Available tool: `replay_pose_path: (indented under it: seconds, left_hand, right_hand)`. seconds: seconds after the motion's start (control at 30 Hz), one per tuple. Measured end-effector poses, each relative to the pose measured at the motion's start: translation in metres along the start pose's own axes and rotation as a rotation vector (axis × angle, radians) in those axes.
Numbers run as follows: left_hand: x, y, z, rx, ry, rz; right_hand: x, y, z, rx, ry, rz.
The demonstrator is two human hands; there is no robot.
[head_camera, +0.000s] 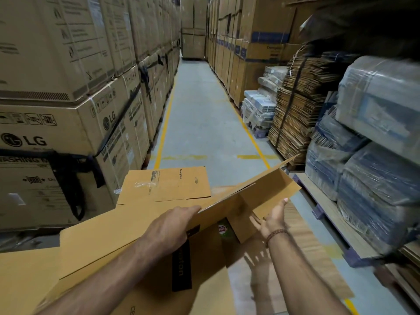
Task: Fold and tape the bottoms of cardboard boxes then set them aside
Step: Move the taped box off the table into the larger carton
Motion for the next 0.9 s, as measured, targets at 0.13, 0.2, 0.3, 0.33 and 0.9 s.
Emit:
replay_pose_path:
  seconds: [0.13,0.2,0.3,0.33,0.9]
  left_hand:
    - [0.003,-0.001,0.006,-0.016,0.022,-0.037]
    - [0.009,-0.006,0.007,-0.003,0.027,-0.005]
    - [0.014,-0.015,0.006,-0.004,0.053,0.075]
    - [0.013,-0.015,0.005,-0.017,0.091,0.097]
    - [-0.044,0.112,-0.026,-0.742,-0.003,-0.083]
  right_hand:
    - [0.019,0.024,-0.015,-0.151,0.153,-0.131]
    - [0.033,0.030,-0.027,-0.254,0.218,-0.332]
    - [0.053,0.031,-0.034,-0.341,0.226,-0.591]
    - [0.057,0.029,-0.034,-0.352,0.201,-0.634]
    - [0.095,0.045,-0.023,-0.559,-0.077,-0.783]
Point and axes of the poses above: each hand's wrist, its own z-axis towards the middle knuckle, its own x-axis out of the palm, y = z × x, the point moved 1 cm from there along z, towards the middle knuckle, and after that the axes turned 2 degrees about -y, right-handed, at the moved point
